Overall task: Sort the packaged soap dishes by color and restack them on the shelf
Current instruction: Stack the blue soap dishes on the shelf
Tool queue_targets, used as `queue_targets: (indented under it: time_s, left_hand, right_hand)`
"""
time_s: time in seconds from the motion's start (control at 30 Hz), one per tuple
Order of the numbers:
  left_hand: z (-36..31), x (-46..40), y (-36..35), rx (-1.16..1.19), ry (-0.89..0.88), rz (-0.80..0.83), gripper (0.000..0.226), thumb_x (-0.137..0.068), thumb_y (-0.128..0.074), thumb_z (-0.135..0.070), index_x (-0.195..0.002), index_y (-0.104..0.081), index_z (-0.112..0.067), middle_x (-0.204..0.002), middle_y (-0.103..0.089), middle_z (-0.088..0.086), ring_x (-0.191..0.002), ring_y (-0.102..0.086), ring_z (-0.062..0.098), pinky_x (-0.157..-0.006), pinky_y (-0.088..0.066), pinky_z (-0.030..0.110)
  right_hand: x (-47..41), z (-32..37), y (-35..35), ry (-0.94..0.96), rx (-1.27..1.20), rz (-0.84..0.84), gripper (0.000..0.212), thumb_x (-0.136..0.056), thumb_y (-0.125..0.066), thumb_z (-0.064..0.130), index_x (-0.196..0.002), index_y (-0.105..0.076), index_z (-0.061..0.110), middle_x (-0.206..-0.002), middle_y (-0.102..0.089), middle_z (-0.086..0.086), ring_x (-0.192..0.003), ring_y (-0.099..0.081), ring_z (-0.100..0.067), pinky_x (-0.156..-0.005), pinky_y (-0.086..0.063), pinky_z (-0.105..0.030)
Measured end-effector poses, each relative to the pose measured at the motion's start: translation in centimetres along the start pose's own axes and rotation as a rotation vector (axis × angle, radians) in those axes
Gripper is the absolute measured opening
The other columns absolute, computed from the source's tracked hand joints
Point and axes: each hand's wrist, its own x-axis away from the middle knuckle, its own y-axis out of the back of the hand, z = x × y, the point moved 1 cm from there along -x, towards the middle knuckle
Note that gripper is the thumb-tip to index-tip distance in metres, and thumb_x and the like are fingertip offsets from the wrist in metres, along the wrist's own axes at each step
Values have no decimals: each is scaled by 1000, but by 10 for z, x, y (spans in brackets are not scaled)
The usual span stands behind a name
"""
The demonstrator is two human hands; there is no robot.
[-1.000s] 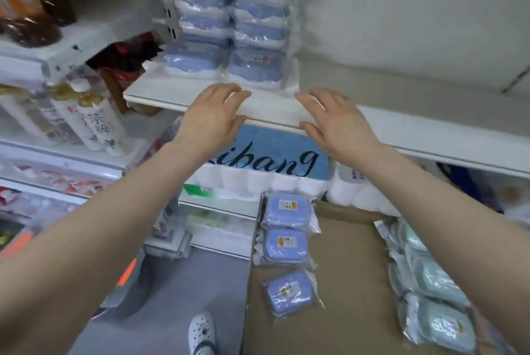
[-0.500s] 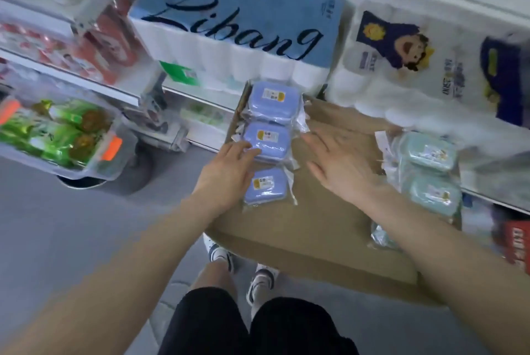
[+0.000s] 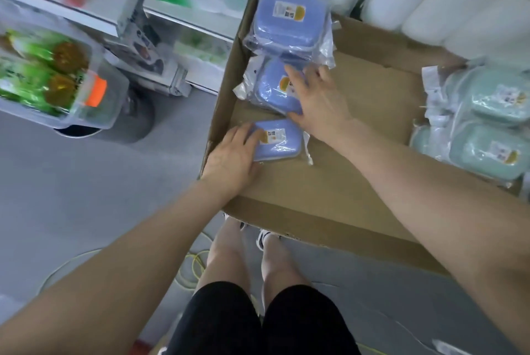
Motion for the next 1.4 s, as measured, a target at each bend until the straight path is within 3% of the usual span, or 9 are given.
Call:
queue_targets:
  time_s: [0.2, 0.33, 0.5, 0.67, 0.8, 0.9, 1.0, 1.23, 1.4]
  left_hand:
    - [-14, -29, -7, -120, -10, 126, 78, -90, -61, -32, -153, -17, -18, -157, -20, 9, -145, -15, 28, -120, -14, 39]
    - [-14, -41, -8, -183, 24, 196, 80, -87, -63, -43, -150, -19, -23, -148, -33, 7, -136, -32, 29, -116, -23, 42]
    - [-35, -33, -3, -139, 266, 241, 99, -79, -67, -58, -149, -8, -23, -138, -33, 10, -110, -53, 36, -82, -48, 43]
    - [-62, -12, -13, -176, 156, 315, 94, -93, -59, -37, -151, 14, -25, -155, -9, 11, -85, -65, 35, -53, -44, 35]
    - [-68, -12, -8, -382, -43, 306, 108, -81, -62, -2, -151, 15, -33, -159, 9, 12, -121, -43, 33, -83, -48, 37]
    - [-67, -27, -8, -596, -346, 356, 100, -88, -59, -12, -150, 17, -33, -158, 25, 8, -146, 5, 37, -117, -19, 41]
    - [-65, -41, -21, -754, -554, 433, 95, -92, -57, -21, -151, 16, -32, -157, 30, 6, -145, 23, 35, -119, 2, 44]
    - [-57, -40, -23, -740, -529, 383, 75, -95, -51, -20, -154, -4, -17, -162, -1, 7, -148, 13, 33, -118, 10, 40]
    - [-49, -25, 6, -403, -427, 171, 86, -46, -88, -26, -124, -58, -4, -119, -60, 14, -116, -56, 36, -108, -37, 44]
  right_hand:
    - [92, -50, -20, -262, -221, -189, 85, -74, -64, 46, -147, -36, 15, -121, -54, -10, -110, -51, -34, -97, -43, -45]
    - [132, -83, -42, -499, -272, -91, 87, -76, -63, 49, -148, -31, 13, -119, -54, -16, -105, -53, -38, -89, -46, -47]
    - [144, -89, -53, -714, -296, 61, 94, -83, -67, 52, -154, -19, 13, -130, -42, -20, -113, -48, -41, -92, -43, -45]
    - [146, -62, -47, -680, -414, 91, 75, -94, -55, 49, -153, -21, 15, -140, -39, -19, -118, -48, -38, -89, -46, -45]
    - [151, -70, -37, -524, -163, 84, 71, -87, -62, 14, -150, -30, 20, -145, -37, -14, -116, -46, -38, -82, -51, -46]
    - [142, -91, -34, -301, -1, 80, 86, -69, -68, -8, -146, -42, 20, -149, -37, -17, -116, -48, -44, -87, -48, -49]
    - [126, -102, -34, -47, 176, 153, 87, -75, -65, -9, -150, -35, 23, -160, -22, -11, -141, -26, -43, -104, -35, -49]
    - [113, -108, -30, 150, 304, 268, 75, -81, -63, 3, -149, -31, 13, -162, -18, -6, -149, -11, -37, -117, -19, -46]
    - [126, -103, -5, -148, 83, 171, 82, -59, -84, 31, -128, -48, 4, -127, -54, -16, -123, -50, -36, -100, -41, -45]
